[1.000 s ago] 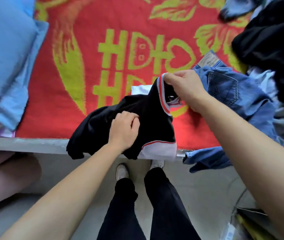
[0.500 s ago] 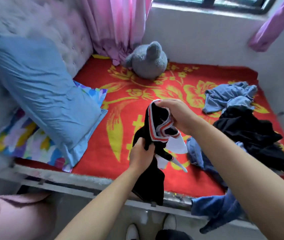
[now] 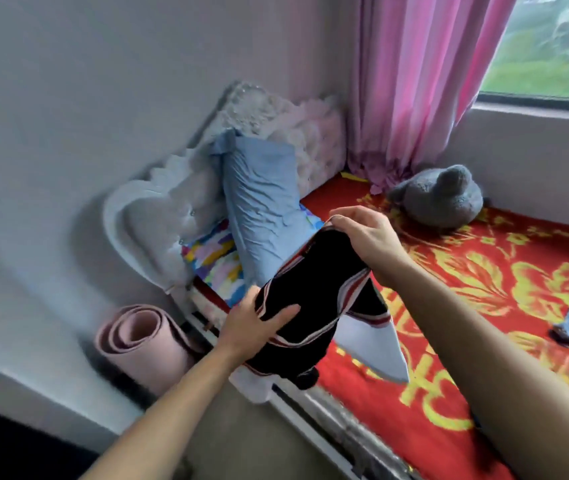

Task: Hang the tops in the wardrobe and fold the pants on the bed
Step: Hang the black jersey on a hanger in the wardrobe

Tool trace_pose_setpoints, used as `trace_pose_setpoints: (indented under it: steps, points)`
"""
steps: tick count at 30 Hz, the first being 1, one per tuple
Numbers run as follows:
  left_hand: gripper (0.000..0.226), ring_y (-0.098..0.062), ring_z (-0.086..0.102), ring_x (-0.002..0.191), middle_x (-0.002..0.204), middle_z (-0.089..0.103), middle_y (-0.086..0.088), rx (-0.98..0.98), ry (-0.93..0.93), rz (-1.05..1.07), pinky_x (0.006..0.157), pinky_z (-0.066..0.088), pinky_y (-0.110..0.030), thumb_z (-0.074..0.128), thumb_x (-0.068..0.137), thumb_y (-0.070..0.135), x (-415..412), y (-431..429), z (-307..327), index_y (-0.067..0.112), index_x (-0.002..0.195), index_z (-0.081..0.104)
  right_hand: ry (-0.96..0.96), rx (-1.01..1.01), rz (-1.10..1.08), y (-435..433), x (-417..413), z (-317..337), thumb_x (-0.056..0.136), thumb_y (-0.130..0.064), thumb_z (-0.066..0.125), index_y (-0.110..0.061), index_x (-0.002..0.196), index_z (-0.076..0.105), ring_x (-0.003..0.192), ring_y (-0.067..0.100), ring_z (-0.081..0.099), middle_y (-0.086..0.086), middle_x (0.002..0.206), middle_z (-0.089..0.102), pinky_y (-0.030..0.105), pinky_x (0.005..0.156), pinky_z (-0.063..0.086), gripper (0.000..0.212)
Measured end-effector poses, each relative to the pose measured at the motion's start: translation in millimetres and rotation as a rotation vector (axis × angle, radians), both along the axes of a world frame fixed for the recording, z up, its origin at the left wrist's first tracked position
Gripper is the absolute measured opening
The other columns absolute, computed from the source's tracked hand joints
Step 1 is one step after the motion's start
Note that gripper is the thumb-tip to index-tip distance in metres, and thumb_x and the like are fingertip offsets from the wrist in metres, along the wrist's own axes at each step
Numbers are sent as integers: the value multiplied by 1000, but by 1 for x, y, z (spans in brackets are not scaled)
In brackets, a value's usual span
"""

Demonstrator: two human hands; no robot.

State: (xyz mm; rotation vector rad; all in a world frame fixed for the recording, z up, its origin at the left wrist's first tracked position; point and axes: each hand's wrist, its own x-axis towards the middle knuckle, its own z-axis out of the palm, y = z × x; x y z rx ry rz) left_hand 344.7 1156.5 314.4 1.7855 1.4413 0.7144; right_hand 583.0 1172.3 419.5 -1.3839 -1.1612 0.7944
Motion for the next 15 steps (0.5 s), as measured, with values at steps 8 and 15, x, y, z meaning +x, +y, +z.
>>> trace_pose_setpoints:
  steps: [8,15]
  points:
    - [39,-36,55,110,115,58,-13,70,550,474,90,47,-40,60,79,12,-112,-102,8,17,118,58,-326,77,281,-29,-75,-36,93,-33,68,-25,89,77,81,-4,60,-16,77,67,2,65,36,13]
    - [20,-19,68,57,76,71,-9,-142,98,958,47,53,-31,82,79,26,-230,-211,71,14,87,68,-567,148,521,-76,-175,-30,89,-47,66,-22,79,73,91,31,66,3,76,68,33,72,45,28]
